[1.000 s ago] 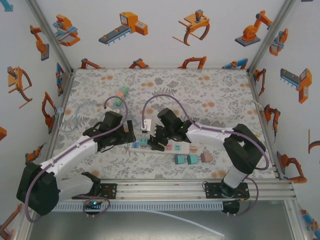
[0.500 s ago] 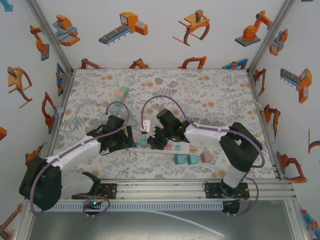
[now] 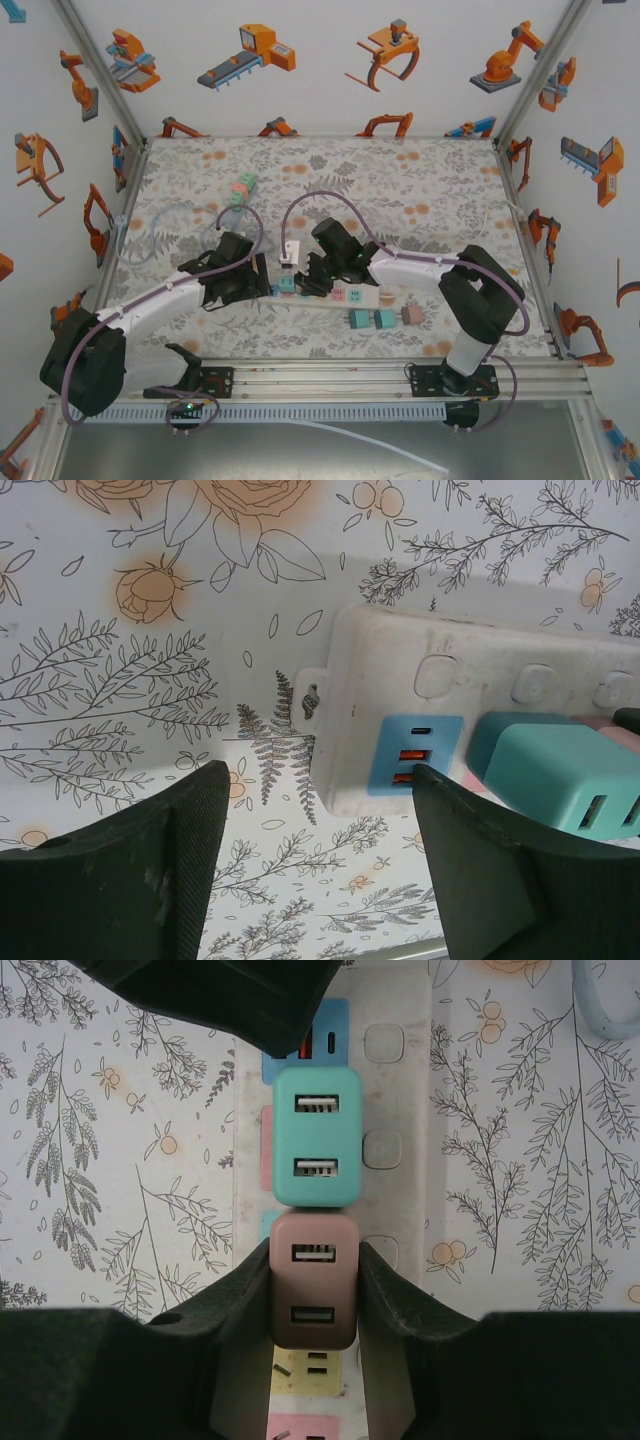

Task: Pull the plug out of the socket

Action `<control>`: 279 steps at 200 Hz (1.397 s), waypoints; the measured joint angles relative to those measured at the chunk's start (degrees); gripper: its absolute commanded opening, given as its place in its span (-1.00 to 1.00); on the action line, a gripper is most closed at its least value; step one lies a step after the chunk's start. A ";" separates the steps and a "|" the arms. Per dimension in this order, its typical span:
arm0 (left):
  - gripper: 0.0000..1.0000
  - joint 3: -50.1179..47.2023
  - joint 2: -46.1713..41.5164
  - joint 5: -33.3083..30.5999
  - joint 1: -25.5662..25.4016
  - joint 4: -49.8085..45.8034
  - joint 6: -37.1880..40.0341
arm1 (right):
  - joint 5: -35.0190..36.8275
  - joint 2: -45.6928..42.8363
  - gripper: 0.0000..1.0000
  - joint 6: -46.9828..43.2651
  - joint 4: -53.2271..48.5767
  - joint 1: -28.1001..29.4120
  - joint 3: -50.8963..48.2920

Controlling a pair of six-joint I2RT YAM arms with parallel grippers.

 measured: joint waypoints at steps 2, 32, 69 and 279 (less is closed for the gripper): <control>0.37 0.00 0.00 -0.09 -0.07 0.00 -0.09 | 0.00 0.00 -0.46 0.02 0.00 0.00 0.00; 0.36 0.00 -0.07 -0.96 -0.57 0.00 -0.94 | 0.00 -0.09 -0.52 0.26 0.02 0.00 0.00; 0.36 0.00 0.00 -1.70 -1.03 0.11 -1.79 | 0.20 -0.39 -0.58 0.35 0.20 -0.04 -0.24; 0.53 1.53 -1.01 -5.75 -2.01 -3.32 -2.80 | 2.34 -16.59 -0.76 8.07 11.67 0.20 -3.78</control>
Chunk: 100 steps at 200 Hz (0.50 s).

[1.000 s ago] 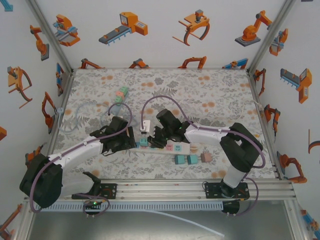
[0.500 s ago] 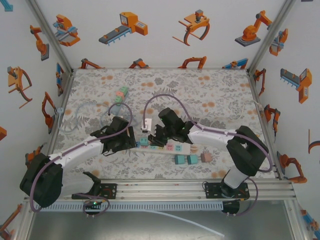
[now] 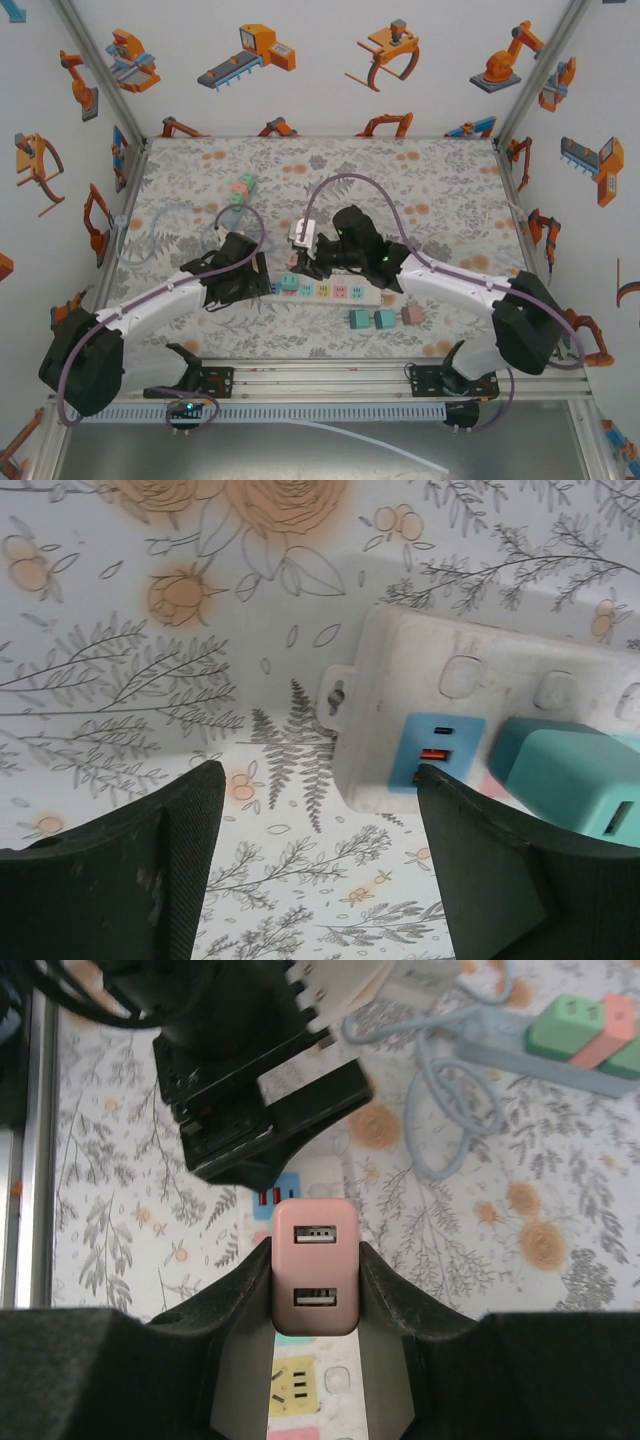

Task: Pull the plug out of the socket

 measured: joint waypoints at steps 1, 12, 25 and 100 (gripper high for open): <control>0.53 0.09 -0.20 -0.02 0.00 -0.22 0.04 | 0.11 -0.15 -0.75 0.13 0.15 0.00 -0.09; 0.56 0.66 -1.36 -0.20 -0.02 -1.66 0.24 | 2.36 -2.78 -0.76 3.67 2.91 0.02 -1.90; 0.60 1.66 -3.26 -0.28 0.00 -3.13 0.72 | 5.29 -5.77 -0.76 8.72 5.84 0.04 -4.15; 0.78 6.95 -18.32 6.16 -0.04 -6.34 10.58 | 29.09 -24.30 -0.72 50.10 3.56 1.11 -11.26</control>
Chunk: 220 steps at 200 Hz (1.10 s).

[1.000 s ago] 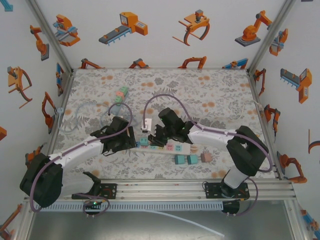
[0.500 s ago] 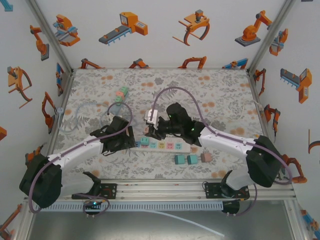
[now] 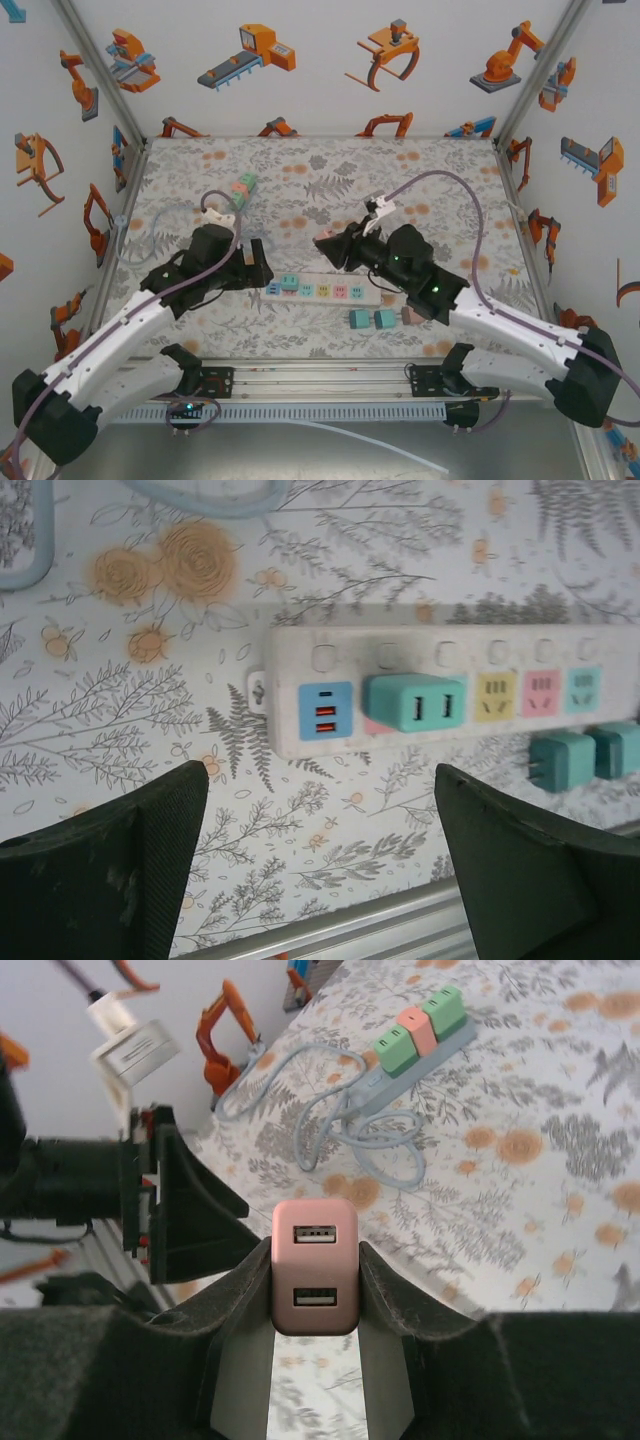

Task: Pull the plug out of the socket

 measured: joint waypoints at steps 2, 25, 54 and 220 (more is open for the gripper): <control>0.78 0.11 -0.39 0.28 -0.02 -0.07 0.39 | 0.48 -0.55 -0.71 1.25 -0.76 0.02 -0.04; 0.81 1.77 -4.70 4.87 -0.02 -0.44 5.49 | 4.31 -4.48 -0.72 12.74 -6.10 0.52 -1.27; 0.84 3.06 -8.39 11.47 -0.13 -0.37 11.78 | 8.79 -5.14 -0.74 27.12 -7.76 4.94 -7.39; 0.95 4.04 -7.15 43.28 -4.11 0.52 25.11 | 31.69 18.88 -0.67 66.03 -1.51 22.27 -20.20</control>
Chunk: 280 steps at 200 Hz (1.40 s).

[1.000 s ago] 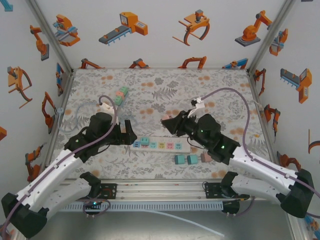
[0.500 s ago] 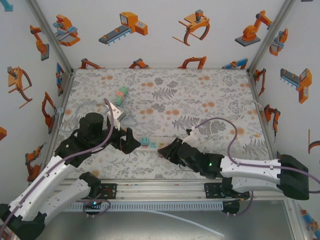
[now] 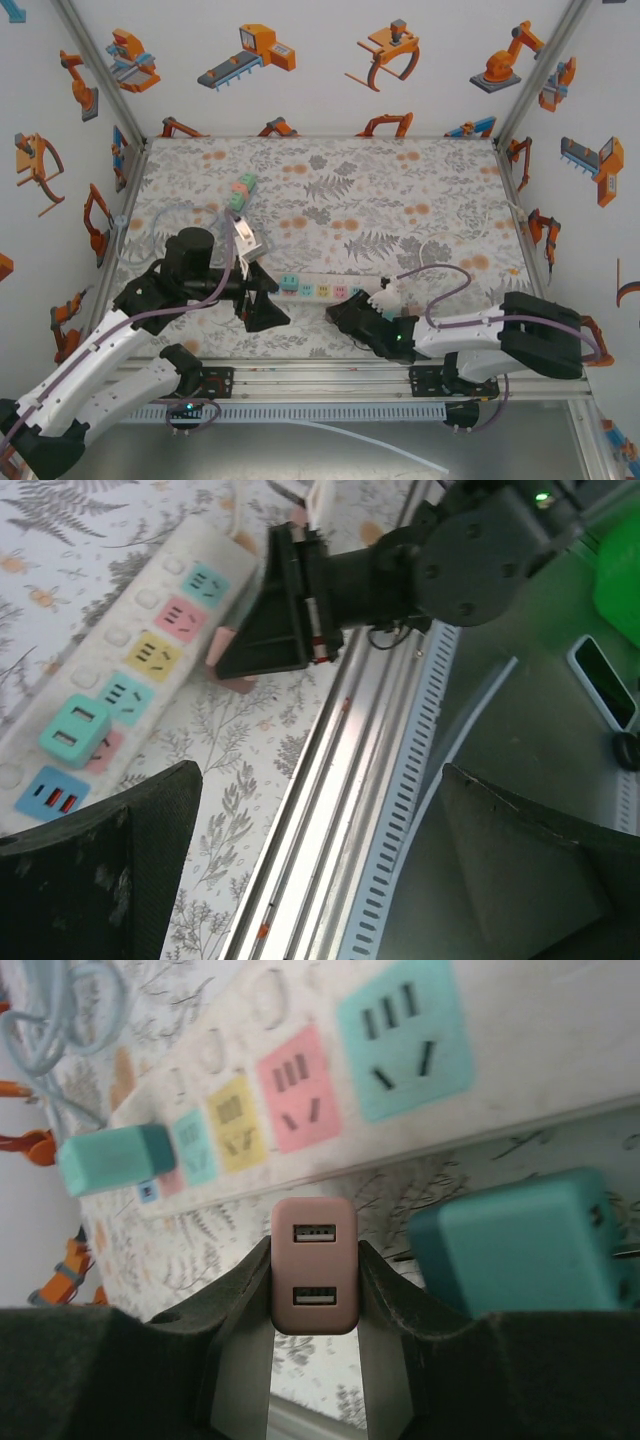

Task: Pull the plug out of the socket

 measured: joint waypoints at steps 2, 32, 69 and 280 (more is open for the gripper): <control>0.95 0.00 0.07 0.17 0.00 0.00 0.09 | 0.00 0.42 -0.66 0.24 0.22 0.00 -0.13; 0.96 0.00 0.74 1.40 -0.11 0.04 1.03 | 1.07 4.59 -0.45 3.06 7.32 0.04 -0.68; 0.98 -0.02 1.46 1.60 -0.31 0.15 1.81 | 0.85 8.46 -0.15 5.16 13.35 0.11 -0.70; 1.00 -0.76 0.66 -10.27 -0.31 0.26 2.89 | 4.02 -17.79 0.18 3.17 -13.11 2.69 -0.20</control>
